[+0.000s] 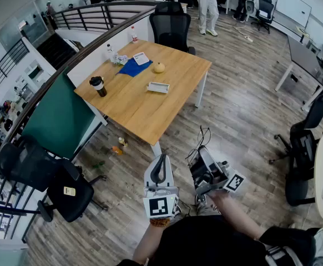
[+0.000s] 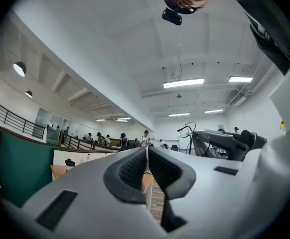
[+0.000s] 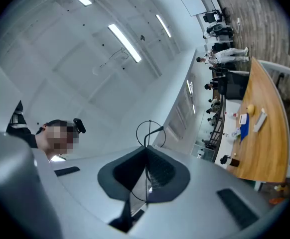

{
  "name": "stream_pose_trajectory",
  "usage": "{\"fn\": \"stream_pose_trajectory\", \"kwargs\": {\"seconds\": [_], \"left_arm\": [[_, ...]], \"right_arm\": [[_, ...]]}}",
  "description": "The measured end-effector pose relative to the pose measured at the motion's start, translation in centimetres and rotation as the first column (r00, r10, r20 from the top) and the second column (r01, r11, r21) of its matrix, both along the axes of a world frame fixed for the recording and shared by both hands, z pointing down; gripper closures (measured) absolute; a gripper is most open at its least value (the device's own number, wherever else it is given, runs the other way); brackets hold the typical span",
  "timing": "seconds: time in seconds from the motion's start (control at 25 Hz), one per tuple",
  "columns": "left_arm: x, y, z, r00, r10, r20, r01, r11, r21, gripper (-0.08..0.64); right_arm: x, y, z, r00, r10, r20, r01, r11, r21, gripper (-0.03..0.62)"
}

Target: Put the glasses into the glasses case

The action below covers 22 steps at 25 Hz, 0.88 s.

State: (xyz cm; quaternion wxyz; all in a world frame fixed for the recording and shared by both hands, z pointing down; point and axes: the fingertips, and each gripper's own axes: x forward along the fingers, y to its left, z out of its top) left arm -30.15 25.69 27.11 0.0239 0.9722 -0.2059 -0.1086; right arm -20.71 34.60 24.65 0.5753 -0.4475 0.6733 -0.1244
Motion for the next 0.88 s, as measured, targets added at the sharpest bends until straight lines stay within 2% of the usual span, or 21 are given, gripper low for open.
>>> {"fn": "stream_pose_trajectory", "kwargs": {"seconds": [0.12,0.24,0.4,0.48,0.72,0.88], "left_arm": [[-0.6,0.0,-0.5,1.000,0.017,-0.022,-0.017,1.000,0.026,0.528],[-0.1,-1.0,-0.9,0.999,0.035,-0.023,-0.035,0.999,0.041,0.528],[0.3,-1.3,-0.8,0.998,0.058,-0.023,-0.058,0.998,0.036,0.528],[0.5,-1.5,-0.6,0.998,0.061,-0.018,-0.061,0.998,0.035,0.528],[2.1,-2.5,0.3,0.999,0.050,0.021,-0.051,0.998,0.035,0.529],[4.2,-3.2,0.5,0.999,0.041,0.036,-0.042,0.998,0.047,0.528]], "right_arm": [[-0.9,-0.7,0.5,1.000,0.023,-0.005,-0.023,1.000,-0.016,0.580],[-0.7,-3.3,0.2,0.998,0.025,-0.049,-0.027,0.999,-0.046,0.580],[-1.3,-5.5,1.5,0.991,0.033,-0.130,-0.055,0.984,-0.170,0.580],[-1.2,-6.2,2.5,0.992,0.037,-0.122,-0.063,0.975,-0.212,0.579],[1.3,-7.0,3.0,0.989,0.065,-0.135,-0.093,0.973,-0.212,0.578],[3.6,-7.4,3.2,0.992,0.067,-0.111,-0.088,0.976,-0.200,0.578]]}}
